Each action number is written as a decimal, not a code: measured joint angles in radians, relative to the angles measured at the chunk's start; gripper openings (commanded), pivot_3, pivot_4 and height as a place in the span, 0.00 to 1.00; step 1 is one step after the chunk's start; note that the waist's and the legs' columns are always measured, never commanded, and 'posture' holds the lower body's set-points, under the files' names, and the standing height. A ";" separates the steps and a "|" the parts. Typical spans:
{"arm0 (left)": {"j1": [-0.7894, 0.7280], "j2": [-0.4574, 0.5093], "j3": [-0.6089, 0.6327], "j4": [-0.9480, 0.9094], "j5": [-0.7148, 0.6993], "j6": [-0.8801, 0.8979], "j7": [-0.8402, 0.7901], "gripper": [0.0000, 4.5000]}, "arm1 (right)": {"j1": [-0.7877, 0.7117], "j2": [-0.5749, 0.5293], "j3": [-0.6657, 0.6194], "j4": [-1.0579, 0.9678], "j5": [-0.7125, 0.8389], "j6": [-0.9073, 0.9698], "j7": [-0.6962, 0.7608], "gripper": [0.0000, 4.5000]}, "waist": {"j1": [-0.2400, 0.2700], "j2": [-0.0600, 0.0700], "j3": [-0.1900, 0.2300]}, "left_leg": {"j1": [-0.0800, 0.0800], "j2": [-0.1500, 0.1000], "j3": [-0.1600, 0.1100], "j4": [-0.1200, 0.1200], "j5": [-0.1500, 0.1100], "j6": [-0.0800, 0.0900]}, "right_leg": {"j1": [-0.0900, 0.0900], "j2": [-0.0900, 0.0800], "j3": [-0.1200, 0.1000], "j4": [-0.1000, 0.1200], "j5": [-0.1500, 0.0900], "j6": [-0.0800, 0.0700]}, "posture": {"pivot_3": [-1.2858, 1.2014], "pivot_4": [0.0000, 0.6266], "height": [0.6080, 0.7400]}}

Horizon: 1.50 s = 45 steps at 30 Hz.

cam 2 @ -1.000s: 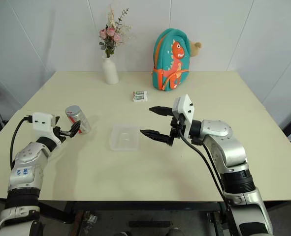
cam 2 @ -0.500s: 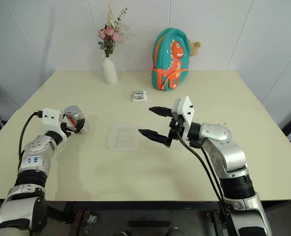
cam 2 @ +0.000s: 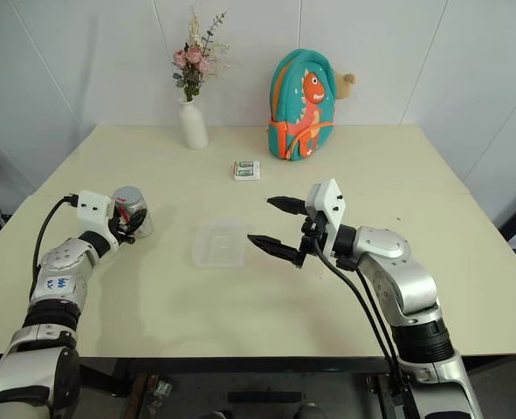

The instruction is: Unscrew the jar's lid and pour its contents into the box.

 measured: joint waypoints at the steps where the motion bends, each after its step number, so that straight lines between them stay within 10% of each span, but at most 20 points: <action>1: 0.040 0.015 -0.015 -0.156 -0.047 0.073 -0.060 0.44 | -0.036 0.002 0.000 -0.017 0.012 0.033 -0.015 1.00 | 0.001 0.000 0.000 | 0.000 0.000 0.000 0.000 0.000 0.000 | 0.000 0.000 0.000 0.000 0.000 0.000 | 0.52 0.24 1.00; 10: 0.175 0.163 -0.069 -0.862 -0.406 0.632 -0.243 0.44 | -0.181 0.094 0.071 -0.068 0.085 0.314 -0.150 1.00 | -0.017 0.000 0.000 | 0.003 0.002 0.000 -0.005 0.001 -0.001 | 0.000 0.002 -0.001 0.000 -0.002 -0.004 | 0.52 0.24 1.00; 26: 0.091 0.102 -0.198 -0.834 -0.365 0.658 -0.270 0.44 | -0.216 0.151 0.113 -0.041 0.073 0.351 -0.204 1.00 | -0.018 0.000 0.000 | 0.003 0.002 0.000 -0.011 0.001 -0.002 | -0.002 0.002 -0.001 -0.001 -0.003 -0.005 | 0.52 0.24 1.00; 34: 0.075 0.085 -0.210 -0.812 -0.360 0.652 -0.287 0.44 | -0.198 0.150 0.114 -0.026 0.042 0.333 -0.205 0.57 | -0.019 0.000 0.000 | 0.003 0.002 0.000 -0.011 0.001 -0.002 | -0.002 0.002 -0.001 -0.001 -0.003 -0.005 | 0.52 0.24 1.00; 45: 0.082 0.089 -0.209 -0.809 -0.359 0.643 -0.324 0.44 | -0.198 0.140 0.110 -0.005 0.059 0.322 -0.154 0.57 | -0.017 0.000 0.000 | 0.003 0.002 0.000 -0.011 0.001 -0.002 | -0.002 0.002 -0.001 -0.002 -0.003 -0.005 | 0.52 0.24 1.00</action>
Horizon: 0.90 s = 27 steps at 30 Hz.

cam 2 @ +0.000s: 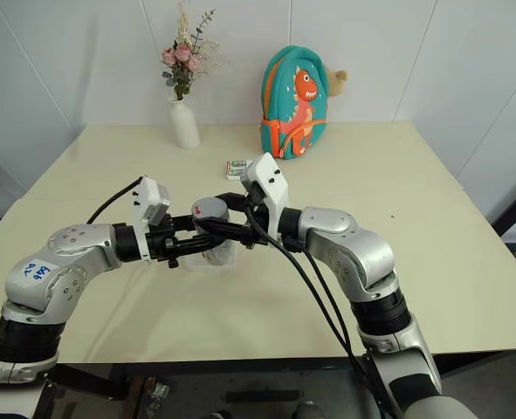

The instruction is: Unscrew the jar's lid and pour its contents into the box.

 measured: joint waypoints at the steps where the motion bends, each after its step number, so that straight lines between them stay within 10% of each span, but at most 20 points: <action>1: 0.002 0.000 -0.009 -0.001 -0.002 -0.014 -0.032 0.44 | 0.000 -0.033 -0.001 0.000 0.014 -0.005 0.059 0.57 | 0.000 0.000 0.000 | 0.000 0.000 0.000 0.000 0.000 0.000 | 0.000 0.000 0.000 -0.001 0.000 0.000 | 0.52 0.24 1.00; 17: 0.025 -0.021 -0.056 -0.052 -0.024 -0.087 -0.243 0.44 | -0.060 -0.167 0.038 0.125 0.026 -0.155 0.567 0.57 | 0.000 0.000 0.000 | 0.001 0.001 0.000 0.000 0.000 0.000 | 0.001 0.001 0.000 -0.001 0.000 0.000 | 0.52 0.24 1.00; 23: 0.032 -0.027 -0.053 -0.071 -0.028 -0.089 -0.239 0.44 | -0.047 -0.157 0.043 0.077 0.059 -0.104 0.559 0.99 | 0.000 0.000 0.000 | 0.000 0.002 0.000 0.000 0.000 0.000 | 0.001 0.001 0.000 0.000 -0.001 0.000 | 0.52 0.24 1.00; 27: 0.042 -0.010 -0.054 -0.087 -0.039 -0.085 -0.246 0.44 | -0.024 -0.165 0.042 0.032 0.066 -0.092 0.548 0.99 | 0.000 0.000 0.000 | 0.000 0.001 0.000 0.001 0.000 0.000 | 0.001 0.001 0.000 0.000 -0.001 0.000 | 0.52 0.24 1.00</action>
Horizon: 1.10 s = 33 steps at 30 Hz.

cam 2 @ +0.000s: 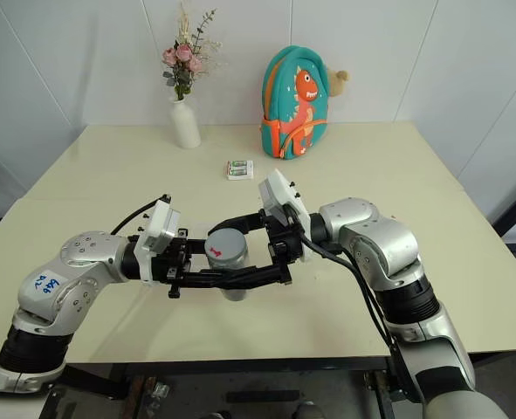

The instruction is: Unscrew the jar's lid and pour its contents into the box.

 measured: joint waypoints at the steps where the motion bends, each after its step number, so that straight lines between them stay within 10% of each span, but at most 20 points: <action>1: 0.003 0.007 0.001 -0.005 -0.003 0.001 -0.001 0.44 | 0.002 0.000 0.000 -0.003 0.000 -0.002 -0.003 0.99 | 0.000 0.000 0.000 | 0.000 0.000 0.000 0.000 0.000 0.000 | 0.000 0.000 0.000 0.000 0.000 0.000 | 0.52 0.24 1.00; 33: 0.046 0.023 0.048 0.013 0.022 0.011 0.153 0.44 | -0.005 0.169 0.014 0.122 -0.136 -0.145 -0.291 0.99 | -0.002 0.000 0.000 | 0.000 0.001 0.000 -0.001 0.000 0.000 | 0.000 0.001 0.000 0.001 0.000 -0.001 | 0.52 0.24 1.00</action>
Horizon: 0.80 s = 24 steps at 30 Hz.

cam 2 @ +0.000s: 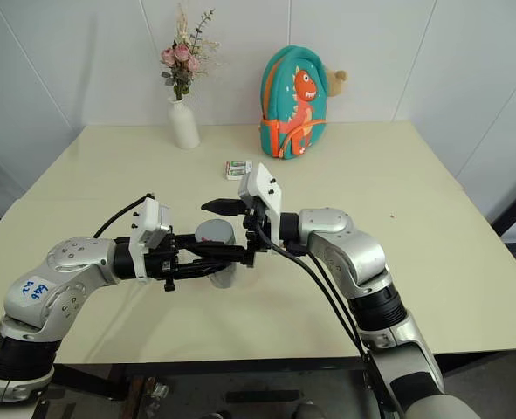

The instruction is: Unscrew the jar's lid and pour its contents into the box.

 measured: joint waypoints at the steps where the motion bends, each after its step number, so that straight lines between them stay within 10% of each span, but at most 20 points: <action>1: 0.000 0.000 0.002 0.002 0.000 0.000 0.004 0.44 | -0.006 -0.002 0.001 0.017 -0.004 -0.019 0.012 0.99 | 0.001 0.000 0.000 | 0.000 0.000 0.000 0.000 0.000 0.000 | 0.000 0.000 0.000 0.000 0.000 0.000 | 0.52 0.24 1.00; 16: 0.003 0.026 0.021 0.020 0.004 -0.006 -0.040 0.44 | 0.009 -0.251 -0.093 0.108 0.061 -0.003 0.235 0.99 | -0.002 0.000 0.000 | 0.000 0.000 0.001 0.000 0.000 0.000 | 0.000 0.000 0.000 0.000 0.000 0.000 | 0.52 0.24 1.00; 24: 0.001 0.023 0.025 0.044 0.011 -0.022 -0.044 0.44 | 0.009 -0.187 -0.101 -0.047 0.173 0.130 0.218 0.99 | 0.000 0.000 0.000 | 0.000 0.001 0.001 0.000 0.000 0.000 | 0.000 0.001 0.000 0.000 0.000 0.000 | 0.52 0.24 1.00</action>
